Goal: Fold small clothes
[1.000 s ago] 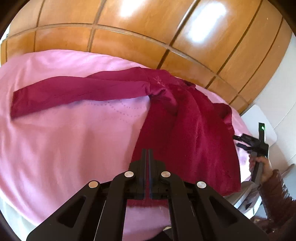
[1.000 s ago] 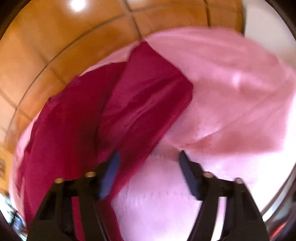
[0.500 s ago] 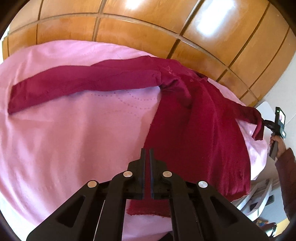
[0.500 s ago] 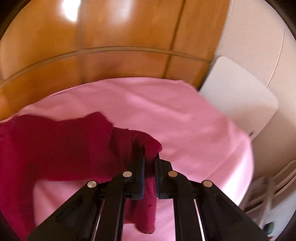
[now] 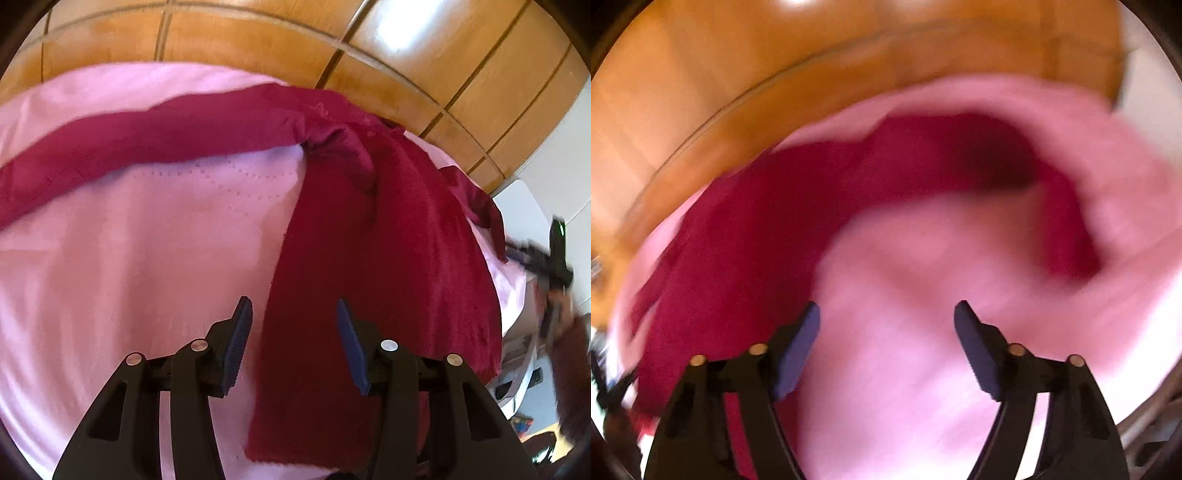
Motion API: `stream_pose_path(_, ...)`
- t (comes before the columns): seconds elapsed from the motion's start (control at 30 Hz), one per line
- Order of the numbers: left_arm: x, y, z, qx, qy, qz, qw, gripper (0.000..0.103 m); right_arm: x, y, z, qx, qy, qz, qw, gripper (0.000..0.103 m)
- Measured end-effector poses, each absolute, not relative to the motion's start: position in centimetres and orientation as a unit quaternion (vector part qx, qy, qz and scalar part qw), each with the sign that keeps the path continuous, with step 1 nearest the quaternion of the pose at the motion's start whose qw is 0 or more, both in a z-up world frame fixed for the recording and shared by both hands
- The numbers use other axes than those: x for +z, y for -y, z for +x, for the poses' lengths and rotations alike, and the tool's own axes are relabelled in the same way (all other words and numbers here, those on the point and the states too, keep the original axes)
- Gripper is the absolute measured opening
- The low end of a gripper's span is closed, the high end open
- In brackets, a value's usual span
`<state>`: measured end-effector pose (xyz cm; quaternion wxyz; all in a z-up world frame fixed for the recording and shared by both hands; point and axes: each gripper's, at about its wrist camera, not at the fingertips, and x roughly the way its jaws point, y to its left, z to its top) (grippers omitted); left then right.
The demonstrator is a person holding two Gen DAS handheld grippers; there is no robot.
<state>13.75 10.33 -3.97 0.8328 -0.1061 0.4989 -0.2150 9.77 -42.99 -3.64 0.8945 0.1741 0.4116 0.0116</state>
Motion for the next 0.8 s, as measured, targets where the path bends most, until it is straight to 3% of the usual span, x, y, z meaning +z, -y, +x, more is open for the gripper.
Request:
stream_pose_path(0.07, -4.7, -10.3, 14.3, -0.223, -0.511, -0.117, 0.822, 0.038, -6.0, 39.4, 8.5, 0.069, -0.443, 0.184, 0.875, 0.053)
stream_pose_path(0.13, -4.7, -9.6, 14.1, -0.244, -0.511, -0.104, 0.818, 0.029, -7.8, 36.4, 7.6, 0.091, -0.466, 0.167, 0.864, 0.051)
stream_pose_path(0.17, -4.6, -9.1, 13.8, -0.249, -0.507, -0.09, 0.82, 0.024, -7.9, 35.0, 7.0, 0.081, -0.46, 0.132, 0.874, 0.043)
stream_pose_path(0.2, -4.6, -8.7, 13.6, -0.251, -0.505, -0.077, 0.822, 0.009, -7.8, 34.4, 6.6, 0.08, -0.459, 0.118, 0.877, 0.029)
stream_pose_path(0.23, -4.6, -8.6, 13.4, -0.246, -0.502, -0.068, 0.827, 0.003, -7.5, 34.0, 6.4, 0.093, -0.462, 0.119, 0.874, 0.008)
stream_pose_path(0.5, -1.9, -11.3, 10.2, -0.253, -0.469, -0.117, 0.838, 0.002, -2.3, 37.0, 3.3, 0.032, -0.426, 0.041, 0.903, 0.007)
stream_pose_path(0.63, -3.5, -10.0, 8.9, -0.259, -0.506, -0.094, 0.817, 0.003, -4.4, 38.0, 4.8, -0.015, -0.462, 0.014, 0.887, 0.015)
stream_pose_path(0.67, -3.7, -10.1, 8.9, -0.245, -0.511, -0.093, 0.819, 0.005, -4.9, 37.8, 5.0, -0.022, -0.464, 0.014, 0.885, 0.04)
stream_pose_path(0.73, -3.5, -12.0, 9.0, -0.224, -0.507, -0.126, 0.823, 0.018, -4.9, 37.7, 5.1, -0.035, -0.454, 0.018, 0.89, 0.079)
stream_pose_path(0.8, -2.8, -15.0, 9.4, -0.18, -0.493, -0.159, 0.836, 0.018, -4.2, 36.4, 5.6, -0.037, -0.43, 0.001, 0.902, 0.078)
